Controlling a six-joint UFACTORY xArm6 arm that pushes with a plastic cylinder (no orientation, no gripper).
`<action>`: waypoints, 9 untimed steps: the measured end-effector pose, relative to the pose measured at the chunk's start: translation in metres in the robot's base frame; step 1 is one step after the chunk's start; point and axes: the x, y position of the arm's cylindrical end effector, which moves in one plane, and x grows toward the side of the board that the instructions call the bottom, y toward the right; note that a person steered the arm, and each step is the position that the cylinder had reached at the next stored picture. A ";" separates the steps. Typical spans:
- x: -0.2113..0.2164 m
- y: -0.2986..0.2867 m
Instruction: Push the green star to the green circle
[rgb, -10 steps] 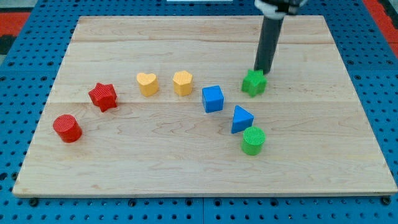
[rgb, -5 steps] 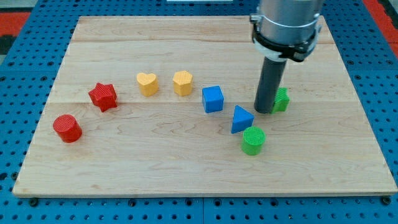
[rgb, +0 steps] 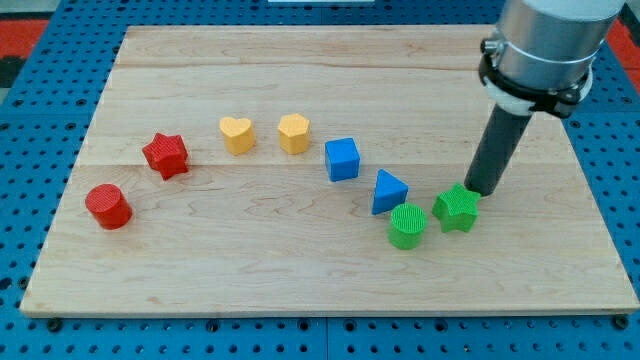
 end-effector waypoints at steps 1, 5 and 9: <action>-0.019 -0.025; 0.110 0.040; 0.139 -0.066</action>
